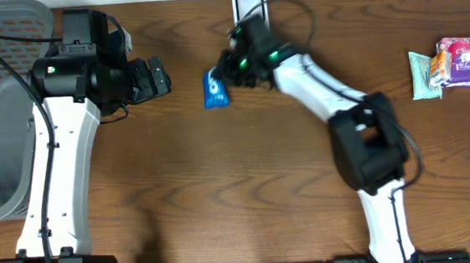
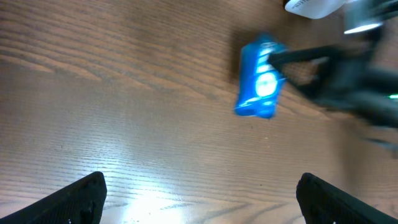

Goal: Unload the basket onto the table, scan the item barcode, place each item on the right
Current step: 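Grasp the blue Oreo pack with the right gripper and lift it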

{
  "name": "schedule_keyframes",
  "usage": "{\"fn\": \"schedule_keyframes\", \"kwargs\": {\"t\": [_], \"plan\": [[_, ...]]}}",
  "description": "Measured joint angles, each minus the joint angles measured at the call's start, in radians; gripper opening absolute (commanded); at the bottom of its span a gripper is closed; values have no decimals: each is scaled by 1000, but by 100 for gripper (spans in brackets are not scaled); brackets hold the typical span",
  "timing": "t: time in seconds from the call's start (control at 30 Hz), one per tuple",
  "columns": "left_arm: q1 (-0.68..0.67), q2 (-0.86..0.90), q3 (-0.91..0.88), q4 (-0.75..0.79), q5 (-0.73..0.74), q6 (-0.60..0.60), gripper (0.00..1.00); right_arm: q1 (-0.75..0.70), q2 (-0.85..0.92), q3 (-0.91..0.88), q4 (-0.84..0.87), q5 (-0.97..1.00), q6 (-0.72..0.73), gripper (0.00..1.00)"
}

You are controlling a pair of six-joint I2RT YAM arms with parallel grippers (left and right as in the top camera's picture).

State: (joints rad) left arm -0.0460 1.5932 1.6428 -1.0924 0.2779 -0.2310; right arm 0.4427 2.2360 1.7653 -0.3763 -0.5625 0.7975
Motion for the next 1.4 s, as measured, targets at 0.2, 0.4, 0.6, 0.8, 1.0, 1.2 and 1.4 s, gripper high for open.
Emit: {"fn": "schedule_keyframes", "kwargs": {"t": [0.2,0.4,0.6,0.8,1.0,1.2,1.4], "plan": [[0,0,0,0,0,0,98,-38,-143,0,3,-98,27,1],[0,0,0,0,0,0,98,-32,-216,0,1,-122,42,1],[0,0,0,0,0,0,98,-32,-225,0,-42,-85,51,2],[0,0,0,0,0,0,98,-32,-225,0,-290,47,-55,2],[0,0,0,0,0,0,98,-32,-225,-21,-429,126,-209,1],[0,0,0,0,0,0,98,-32,-223,-142,-449,156,-288,63],[0,0,0,0,0,0,98,-32,-214,-163,-446,176,-305,99]]}}
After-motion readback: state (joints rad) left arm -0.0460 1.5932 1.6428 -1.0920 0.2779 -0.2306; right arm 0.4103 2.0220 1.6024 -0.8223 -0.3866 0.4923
